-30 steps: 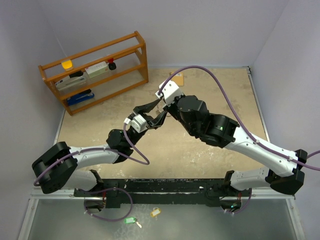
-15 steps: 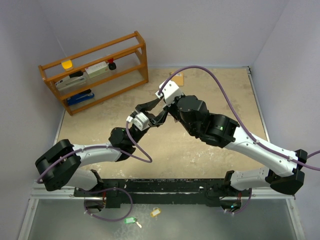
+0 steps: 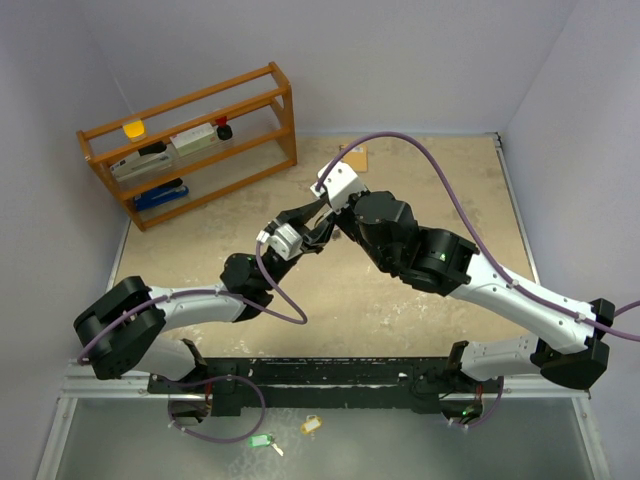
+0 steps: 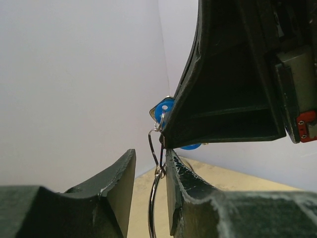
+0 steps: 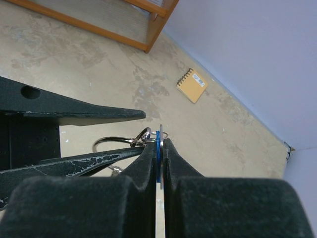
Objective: Remove the keys from the keyring
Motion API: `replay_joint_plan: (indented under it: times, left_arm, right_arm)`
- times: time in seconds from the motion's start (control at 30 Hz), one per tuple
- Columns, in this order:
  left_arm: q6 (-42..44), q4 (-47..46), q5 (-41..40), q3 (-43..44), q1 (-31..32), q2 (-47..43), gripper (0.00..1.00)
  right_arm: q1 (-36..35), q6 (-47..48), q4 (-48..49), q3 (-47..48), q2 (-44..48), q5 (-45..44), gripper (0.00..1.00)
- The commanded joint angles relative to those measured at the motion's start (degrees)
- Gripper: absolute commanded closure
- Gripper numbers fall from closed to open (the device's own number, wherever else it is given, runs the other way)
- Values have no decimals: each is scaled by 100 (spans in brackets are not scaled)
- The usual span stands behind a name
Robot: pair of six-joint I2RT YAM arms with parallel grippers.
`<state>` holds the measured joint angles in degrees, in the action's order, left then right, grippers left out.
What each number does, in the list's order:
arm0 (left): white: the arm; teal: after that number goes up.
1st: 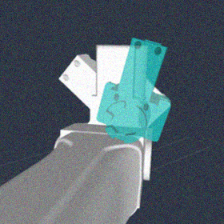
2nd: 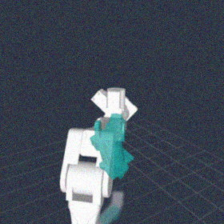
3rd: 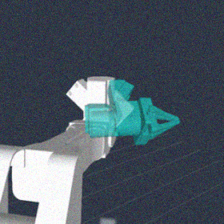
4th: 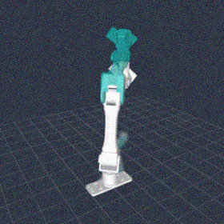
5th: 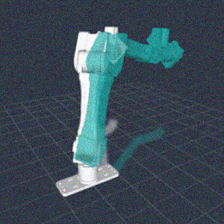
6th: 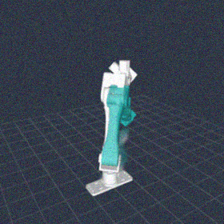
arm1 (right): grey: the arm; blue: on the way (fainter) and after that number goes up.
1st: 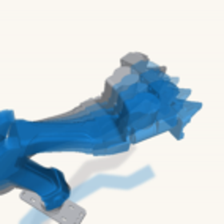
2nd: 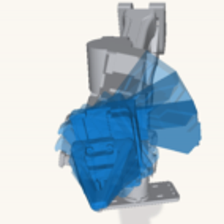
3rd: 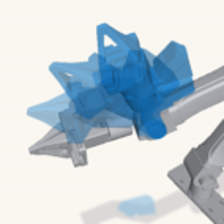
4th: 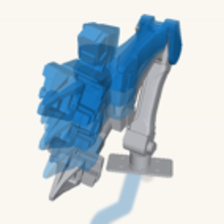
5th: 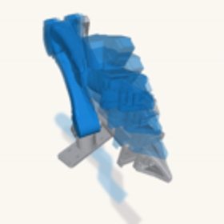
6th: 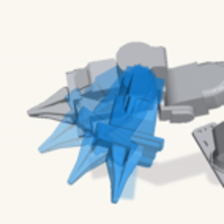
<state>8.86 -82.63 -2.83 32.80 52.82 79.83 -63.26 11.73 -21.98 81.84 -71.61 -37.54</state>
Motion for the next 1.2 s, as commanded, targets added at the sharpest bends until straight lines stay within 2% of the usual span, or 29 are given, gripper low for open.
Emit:
replay_joint_plan:
  times: [0.0, 0.63, 0.9, 1.17]
  left_arm:
    - [80, -146, 63, 255, -26, 29, 74]
    - [116, -88, 110, 330, -26, 108, 74]
    - [90, -2, 160, 341, -26, 82, 87]
    - [63, -25, 84, 190, -28, 62, 86]
  right_arm:
    - [-1, -57, 185, 222, 174, 19, 100]
    - [-2, -43, 210, 225, 163, 62, 100]
    - [-2, -36, 211, 207, 192, 36, 100]
    - [-2, 13, 247, 184, 201, 1, 100]
